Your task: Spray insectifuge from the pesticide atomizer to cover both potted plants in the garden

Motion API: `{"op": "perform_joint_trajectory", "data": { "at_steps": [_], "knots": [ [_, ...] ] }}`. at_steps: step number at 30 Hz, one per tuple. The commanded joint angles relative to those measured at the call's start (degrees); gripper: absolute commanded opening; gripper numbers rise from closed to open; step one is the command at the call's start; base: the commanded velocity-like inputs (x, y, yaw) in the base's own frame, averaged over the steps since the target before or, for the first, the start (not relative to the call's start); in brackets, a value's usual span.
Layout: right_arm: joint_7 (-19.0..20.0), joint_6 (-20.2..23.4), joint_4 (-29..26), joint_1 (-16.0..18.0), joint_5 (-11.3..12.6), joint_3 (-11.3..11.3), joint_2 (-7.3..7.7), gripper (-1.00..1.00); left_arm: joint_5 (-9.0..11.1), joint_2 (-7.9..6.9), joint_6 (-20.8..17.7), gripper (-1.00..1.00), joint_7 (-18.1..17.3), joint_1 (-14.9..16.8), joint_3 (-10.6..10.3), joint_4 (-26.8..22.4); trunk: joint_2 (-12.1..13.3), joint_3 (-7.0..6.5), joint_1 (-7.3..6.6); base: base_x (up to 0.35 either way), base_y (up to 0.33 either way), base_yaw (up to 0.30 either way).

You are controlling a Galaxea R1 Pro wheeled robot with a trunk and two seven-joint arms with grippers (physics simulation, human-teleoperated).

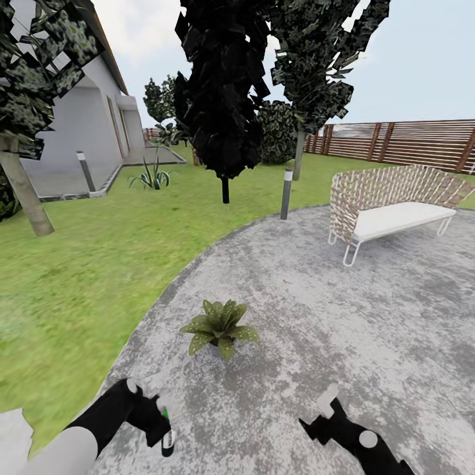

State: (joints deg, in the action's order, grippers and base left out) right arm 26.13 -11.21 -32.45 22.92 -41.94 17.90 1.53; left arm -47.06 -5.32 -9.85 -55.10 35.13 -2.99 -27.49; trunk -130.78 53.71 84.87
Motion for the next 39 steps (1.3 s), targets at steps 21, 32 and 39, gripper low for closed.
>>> {"op": "perform_joint_trajectory", "data": {
  "at_steps": [21, 32, 39],
  "knots": [
    [21.52, -0.12, -0.33, 8.36, -0.37, -11.78, -4.38, 1.0, -6.43, -1.14, 8.64, -1.0, -9.94, -0.66, -0.55, -0.71, -0.02, 0.06, -0.01, 0.0, 0.0, 0.0],
    [22.4, -0.81, -1.3, 8.39, -0.24, -10.03, -5.16, 1.0, -2.72, 0.98, 12.18, -1.0, -11.12, -0.67, -0.35, -0.75, -0.02, 0.06, -0.01, 0.0, 0.0, 0.0],
    [24.65, -0.84, -1.14, 8.38, -0.46, -10.07, -5.32, 1.0, -0.35, 3.27, 13.98, -1.0, -10.5, -0.67, -0.55, -0.21, -0.02, 0.06, -0.01, 0.0, 0.0, 0.0]
  ]
}}
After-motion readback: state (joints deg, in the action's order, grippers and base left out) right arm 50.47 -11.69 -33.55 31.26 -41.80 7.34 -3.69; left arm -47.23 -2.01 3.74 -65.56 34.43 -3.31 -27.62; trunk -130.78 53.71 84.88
